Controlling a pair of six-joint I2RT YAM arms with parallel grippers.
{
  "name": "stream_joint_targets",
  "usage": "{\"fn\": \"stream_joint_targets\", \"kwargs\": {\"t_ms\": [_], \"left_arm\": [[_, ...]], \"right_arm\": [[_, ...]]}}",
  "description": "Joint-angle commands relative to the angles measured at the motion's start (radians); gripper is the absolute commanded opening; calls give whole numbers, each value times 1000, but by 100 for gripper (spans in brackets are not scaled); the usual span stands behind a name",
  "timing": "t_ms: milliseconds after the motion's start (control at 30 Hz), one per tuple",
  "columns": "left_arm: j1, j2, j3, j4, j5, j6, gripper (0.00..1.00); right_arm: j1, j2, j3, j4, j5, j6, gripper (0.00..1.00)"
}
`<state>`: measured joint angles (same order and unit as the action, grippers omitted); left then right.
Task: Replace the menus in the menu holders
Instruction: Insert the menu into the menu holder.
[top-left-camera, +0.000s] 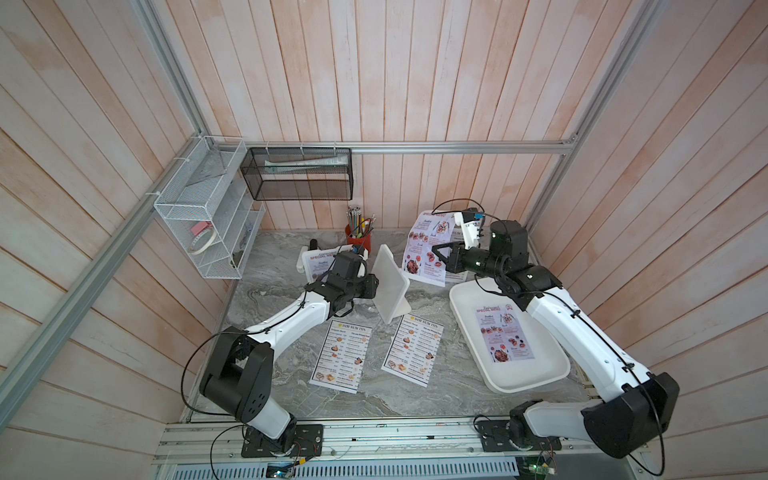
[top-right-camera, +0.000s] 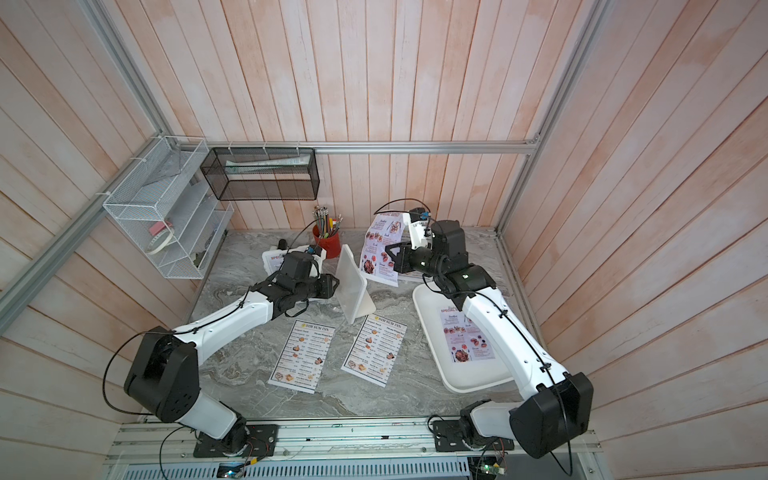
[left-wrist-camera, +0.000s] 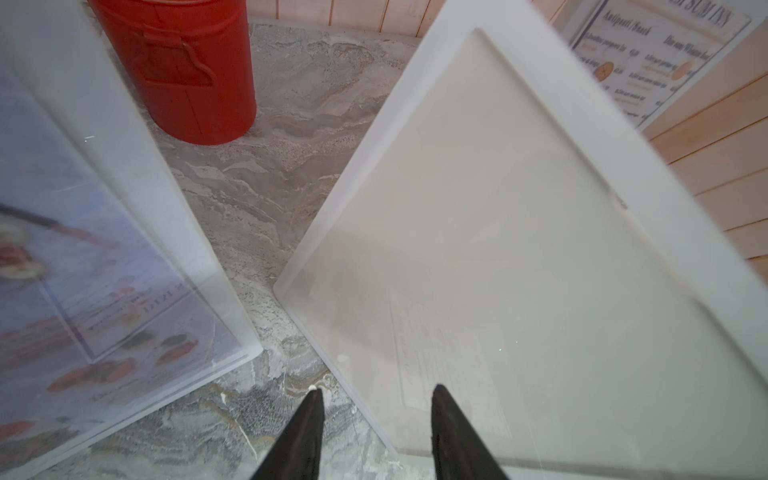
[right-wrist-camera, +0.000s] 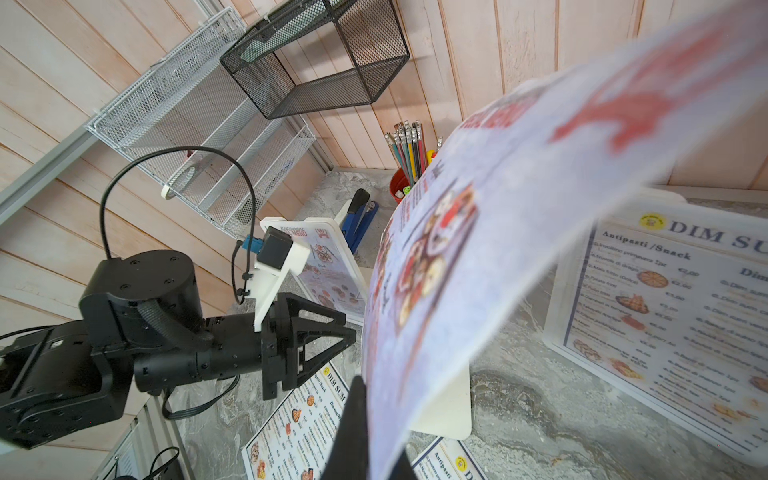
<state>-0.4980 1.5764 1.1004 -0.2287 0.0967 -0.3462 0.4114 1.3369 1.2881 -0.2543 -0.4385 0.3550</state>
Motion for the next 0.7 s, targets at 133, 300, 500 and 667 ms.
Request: {"fn": "stream_joint_targets", "kwargs": {"t_ms": [133,300,500,667], "left_arm": [[-5,-52,30,-48,-33,23,45],[-5,-83,27,-79,-47,0,45],[-5,-121,11,-108,-71,-1,45],[-5,-142,3,-121,-84,1,45]], "right_arm": [[5,77,32,36,-6,-40,0],[23,107,44,78,10,-73,0],[71,158,57,136,49,-165,0],[82,204,65,181,71,-186,0]]}}
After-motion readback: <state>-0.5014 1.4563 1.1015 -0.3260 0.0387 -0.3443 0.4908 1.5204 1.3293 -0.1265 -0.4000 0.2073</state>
